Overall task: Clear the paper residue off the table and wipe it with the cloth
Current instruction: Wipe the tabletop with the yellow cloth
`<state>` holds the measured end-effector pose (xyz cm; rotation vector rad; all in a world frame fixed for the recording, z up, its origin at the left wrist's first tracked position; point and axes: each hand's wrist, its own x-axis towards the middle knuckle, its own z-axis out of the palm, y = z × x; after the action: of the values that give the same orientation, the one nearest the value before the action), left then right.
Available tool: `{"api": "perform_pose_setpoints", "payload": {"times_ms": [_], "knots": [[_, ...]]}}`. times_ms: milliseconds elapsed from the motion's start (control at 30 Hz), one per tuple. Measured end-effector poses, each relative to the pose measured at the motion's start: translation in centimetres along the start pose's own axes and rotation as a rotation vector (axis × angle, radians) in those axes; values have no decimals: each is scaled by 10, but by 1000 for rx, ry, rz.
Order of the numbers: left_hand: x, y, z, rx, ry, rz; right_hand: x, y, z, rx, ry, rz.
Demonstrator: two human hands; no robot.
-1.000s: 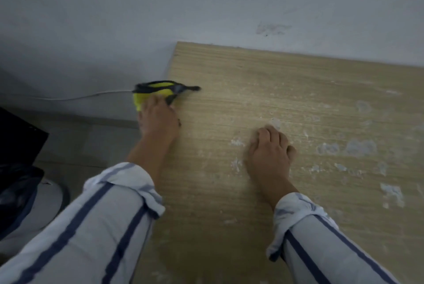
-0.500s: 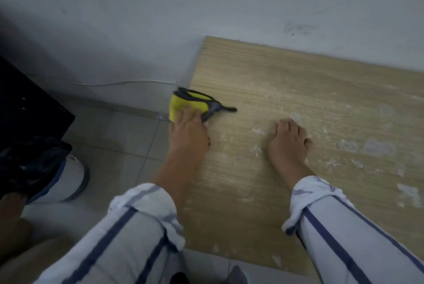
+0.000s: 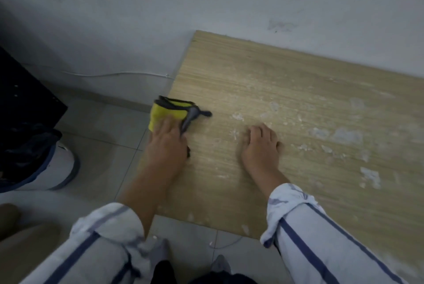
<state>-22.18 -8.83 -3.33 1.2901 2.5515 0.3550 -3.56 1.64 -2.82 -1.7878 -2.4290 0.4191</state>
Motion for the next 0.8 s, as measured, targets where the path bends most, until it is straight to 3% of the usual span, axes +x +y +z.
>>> {"api": "perform_pose_setpoints", "payload": {"times_ms": [100,200,300,400,600,733,800], "knots": [[-8,15,-10,-48,34,-46,-8,7,-3,13,-39,-46],[-53,58,9,-64,14,150,-17,15,-4,43,-58,-83],[-98,78,27,62,-95,265,-25,21,-3,91,-121,11],[-87,60,32,138,-90,176,-36,25,1,40,-78,-28],[-32,4,1,-40,106,-122,-39,26,0,8,-59,-70],[-74,50,14,-37,180,165,-43,24,-5,57,-77,-47],[-117,67,27,51,91,303,-51,23,-9,59,-118,-14]]}}
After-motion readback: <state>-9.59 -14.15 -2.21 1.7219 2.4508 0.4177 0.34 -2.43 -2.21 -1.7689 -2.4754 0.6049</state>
